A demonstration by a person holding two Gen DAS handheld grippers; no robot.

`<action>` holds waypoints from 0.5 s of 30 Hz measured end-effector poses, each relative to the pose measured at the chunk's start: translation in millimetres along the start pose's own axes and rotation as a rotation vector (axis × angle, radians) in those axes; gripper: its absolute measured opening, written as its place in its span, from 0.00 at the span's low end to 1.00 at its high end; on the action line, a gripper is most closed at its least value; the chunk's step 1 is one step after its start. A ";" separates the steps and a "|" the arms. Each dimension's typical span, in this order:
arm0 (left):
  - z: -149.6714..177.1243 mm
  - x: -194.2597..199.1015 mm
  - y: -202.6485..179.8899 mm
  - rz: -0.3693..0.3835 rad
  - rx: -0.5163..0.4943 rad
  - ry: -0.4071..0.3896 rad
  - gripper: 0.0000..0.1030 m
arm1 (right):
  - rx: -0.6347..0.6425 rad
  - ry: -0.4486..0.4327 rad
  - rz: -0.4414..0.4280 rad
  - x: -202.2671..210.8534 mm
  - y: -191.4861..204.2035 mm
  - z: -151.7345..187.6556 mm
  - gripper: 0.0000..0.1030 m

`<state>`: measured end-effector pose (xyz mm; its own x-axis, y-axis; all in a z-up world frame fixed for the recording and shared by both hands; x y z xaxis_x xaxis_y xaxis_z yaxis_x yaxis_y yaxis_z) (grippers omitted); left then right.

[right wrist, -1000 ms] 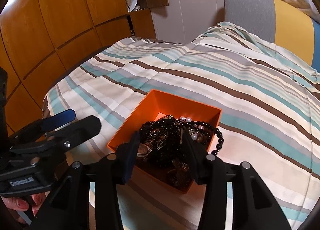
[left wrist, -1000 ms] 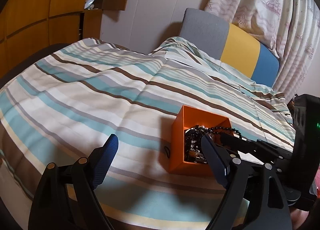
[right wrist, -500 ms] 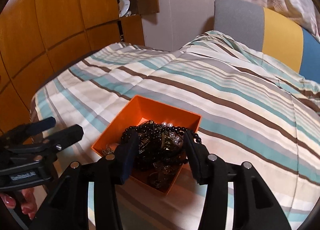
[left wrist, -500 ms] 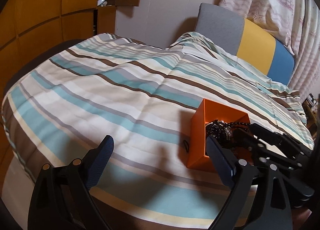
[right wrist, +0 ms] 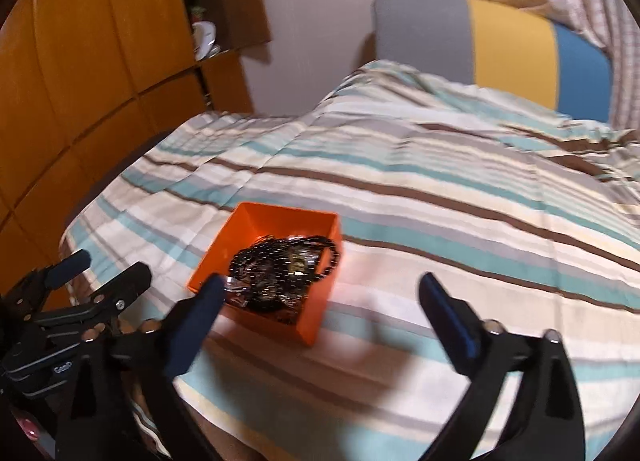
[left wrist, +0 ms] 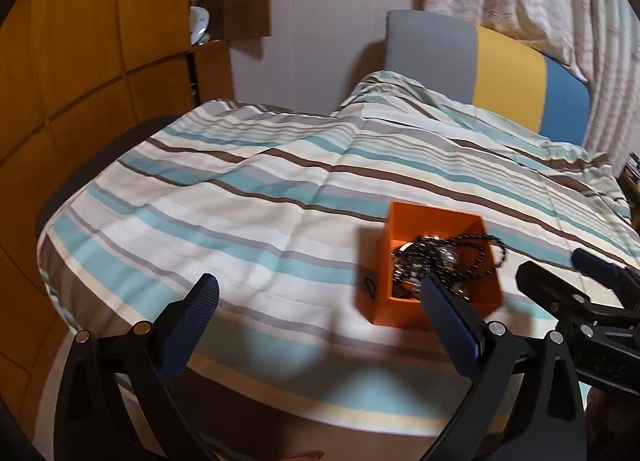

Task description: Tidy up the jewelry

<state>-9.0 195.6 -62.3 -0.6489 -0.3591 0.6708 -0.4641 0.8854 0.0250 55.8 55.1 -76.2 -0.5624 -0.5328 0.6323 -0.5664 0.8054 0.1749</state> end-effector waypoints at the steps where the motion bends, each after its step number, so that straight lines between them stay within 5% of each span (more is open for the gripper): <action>1: 0.0 4.3 -0.3 0.019 -0.003 0.003 0.97 | -0.003 -0.004 0.006 7.6 0.9 1.9 0.98; 5: 1.3 14.8 -1.0 0.042 -0.015 0.009 0.97 | -0.022 -0.002 0.081 25.8 -2.8 8.3 0.98; 15: 6.1 37.9 -4.4 0.044 -0.047 -0.029 0.97 | -0.045 -0.007 0.097 42.0 -7.1 12.3 0.98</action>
<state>-35.2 176.3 -41.5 -0.6855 -0.3268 0.6506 -0.4062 0.9133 0.0308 28.8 23.9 -60.1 -0.6176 -0.4537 0.6425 -0.4815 0.8640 0.1473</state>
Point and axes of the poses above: each gripper's, at about its wrist camera, not at the fingertips, and x roughly against the way its jaws point, y to its left, z to its underside, the point moved 5 cm from there along -x, roughly the way its jaws point, and after that the axes turned 4 degrees about -z, right-handed, at the moved point
